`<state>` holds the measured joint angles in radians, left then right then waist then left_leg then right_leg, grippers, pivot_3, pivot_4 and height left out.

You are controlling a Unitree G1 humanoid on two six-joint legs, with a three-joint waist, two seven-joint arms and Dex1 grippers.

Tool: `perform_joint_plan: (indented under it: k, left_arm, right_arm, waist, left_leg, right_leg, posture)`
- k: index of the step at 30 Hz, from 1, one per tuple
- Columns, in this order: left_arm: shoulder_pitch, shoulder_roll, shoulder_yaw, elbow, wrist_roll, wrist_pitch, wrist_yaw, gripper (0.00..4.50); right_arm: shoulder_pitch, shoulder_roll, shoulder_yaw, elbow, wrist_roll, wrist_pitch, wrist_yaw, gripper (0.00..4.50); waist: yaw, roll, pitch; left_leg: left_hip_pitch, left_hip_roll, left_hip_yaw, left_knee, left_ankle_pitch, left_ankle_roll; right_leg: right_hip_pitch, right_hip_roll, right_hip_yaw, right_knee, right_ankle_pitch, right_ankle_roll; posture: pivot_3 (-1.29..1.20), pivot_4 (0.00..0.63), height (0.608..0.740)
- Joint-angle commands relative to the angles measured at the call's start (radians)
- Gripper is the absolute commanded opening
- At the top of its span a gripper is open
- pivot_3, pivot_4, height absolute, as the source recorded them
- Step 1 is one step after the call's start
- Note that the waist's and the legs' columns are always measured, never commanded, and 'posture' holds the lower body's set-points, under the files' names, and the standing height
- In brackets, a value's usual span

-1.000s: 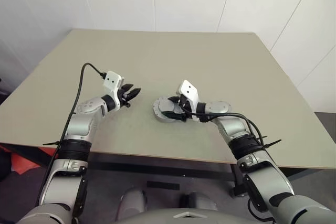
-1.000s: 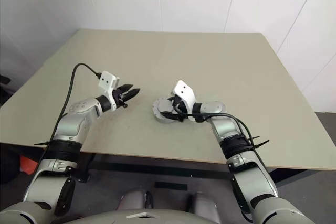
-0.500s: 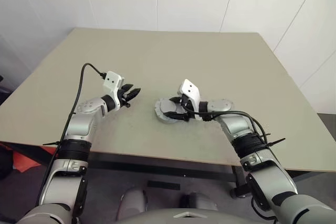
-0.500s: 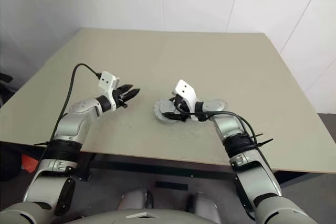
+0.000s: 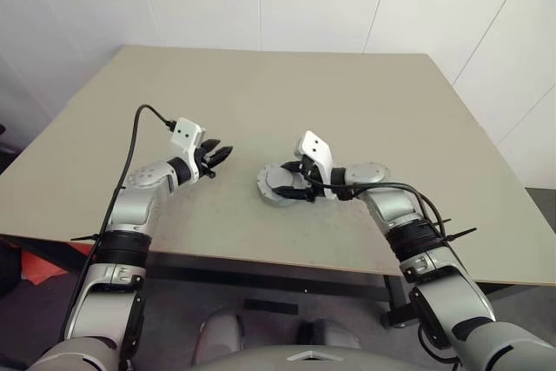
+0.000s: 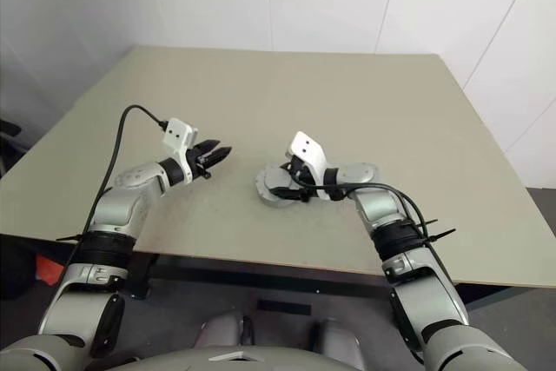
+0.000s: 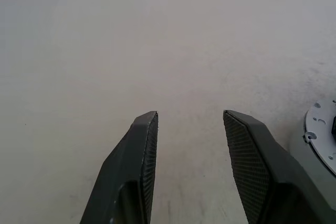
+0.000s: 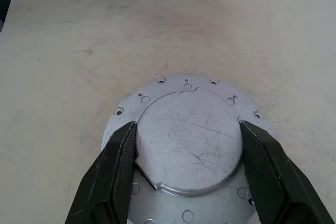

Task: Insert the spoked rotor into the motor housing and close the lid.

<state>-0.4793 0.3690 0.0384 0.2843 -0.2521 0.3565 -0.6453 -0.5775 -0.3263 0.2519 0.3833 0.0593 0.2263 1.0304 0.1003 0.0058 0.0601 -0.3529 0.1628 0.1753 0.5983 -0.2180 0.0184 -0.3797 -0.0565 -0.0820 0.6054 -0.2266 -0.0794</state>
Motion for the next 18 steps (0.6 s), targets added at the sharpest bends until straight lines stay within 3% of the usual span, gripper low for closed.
perform_joint_plan:
  k: [1, 18]
  left_arm:
    - [-0.019, 0.005, 0.013, -0.022, -0.003, -0.015, 0.002, 2.09]
    - [-0.018, 0.003, 0.012, -0.021, -0.003, -0.017, 0.003, 2.09]
  right_arm:
    - [-0.004, -0.028, 0.014, 0.011, -0.011, -0.021, 0.026, 2.97]
    - [-0.021, -0.041, 0.011, -0.012, 0.015, 0.017, 0.044, 2.97]
  waist:
    - [0.0, 0.0, 0.0]
    - [0.001, 0.0, 0.0]
  left_leg:
    - [0.0, 0.0, 0.0, 0.0, 0.0, 0.0]
    - [0.0, 0.0, 0.0, 0.0, -0.001, 0.001]
  right_leg:
    - [0.0, 0.0, 0.0, 0.0, 0.0, 0.0]
    - [0.0, 0.0, 0.0, 0.0, 0.0, 0.0]
  posture:
    - [0.0, 0.0, 0.74]
    - [0.0, 0.0, 0.74]
